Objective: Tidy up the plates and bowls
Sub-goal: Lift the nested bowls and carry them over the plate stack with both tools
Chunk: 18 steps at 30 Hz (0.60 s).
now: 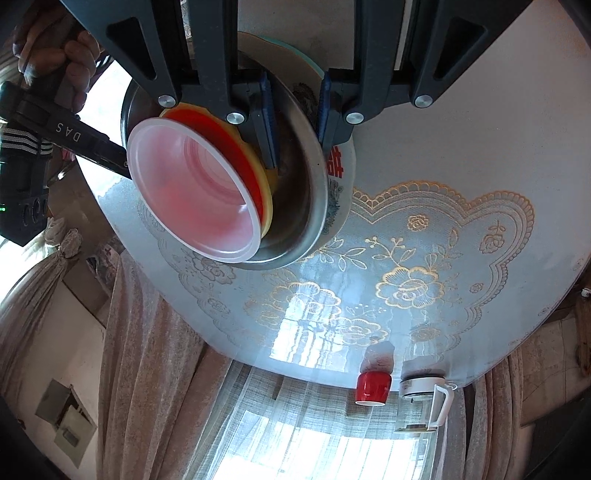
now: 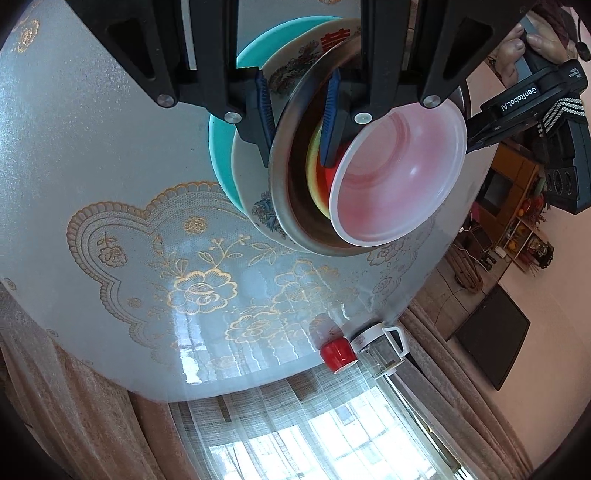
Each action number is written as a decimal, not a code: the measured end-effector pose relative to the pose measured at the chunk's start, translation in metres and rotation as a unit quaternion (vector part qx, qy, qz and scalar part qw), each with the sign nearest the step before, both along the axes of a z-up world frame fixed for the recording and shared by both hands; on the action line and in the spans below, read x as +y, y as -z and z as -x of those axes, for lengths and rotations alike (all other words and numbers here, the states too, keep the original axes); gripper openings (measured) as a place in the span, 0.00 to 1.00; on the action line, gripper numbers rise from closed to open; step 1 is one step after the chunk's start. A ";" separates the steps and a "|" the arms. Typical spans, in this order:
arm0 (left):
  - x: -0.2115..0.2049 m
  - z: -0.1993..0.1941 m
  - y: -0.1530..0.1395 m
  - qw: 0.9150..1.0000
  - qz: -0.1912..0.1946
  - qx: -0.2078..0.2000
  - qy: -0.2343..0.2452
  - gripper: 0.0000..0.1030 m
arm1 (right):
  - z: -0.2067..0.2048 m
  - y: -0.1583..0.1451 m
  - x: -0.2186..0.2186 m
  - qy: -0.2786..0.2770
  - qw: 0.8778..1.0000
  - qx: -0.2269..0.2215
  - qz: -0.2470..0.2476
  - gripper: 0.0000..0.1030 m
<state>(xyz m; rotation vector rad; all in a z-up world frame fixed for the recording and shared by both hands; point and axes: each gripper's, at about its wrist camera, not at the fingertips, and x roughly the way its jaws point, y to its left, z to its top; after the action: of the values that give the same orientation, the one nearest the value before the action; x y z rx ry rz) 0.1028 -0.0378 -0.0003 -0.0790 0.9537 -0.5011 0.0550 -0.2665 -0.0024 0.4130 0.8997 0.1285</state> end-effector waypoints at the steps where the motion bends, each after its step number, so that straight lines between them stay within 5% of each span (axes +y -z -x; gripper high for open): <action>1: -0.001 0.000 0.001 1.000 -0.005 -0.004 0.000 0.19 | 0.001 0.000 0.000 0.002 1.000 -0.001 0.004 0.24; 9: -0.004 0.000 0.002 1.000 -0.019 -0.014 -0.005 0.20 | 0.002 0.000 0.000 -0.003 1.000 -0.003 0.002 0.25; 18: 0.002 0.000 0.002 1.000 0.008 0.002 -0.007 0.22 | 0.021 -0.011 -0.014 0.000 0.999 -0.029 -0.024 0.29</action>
<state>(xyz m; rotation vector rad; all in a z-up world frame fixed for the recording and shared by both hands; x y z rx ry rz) 0.1026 -0.0353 -0.0019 -0.1007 0.9533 -0.4957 0.0340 -0.2804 0.0086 0.4507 0.8400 0.1622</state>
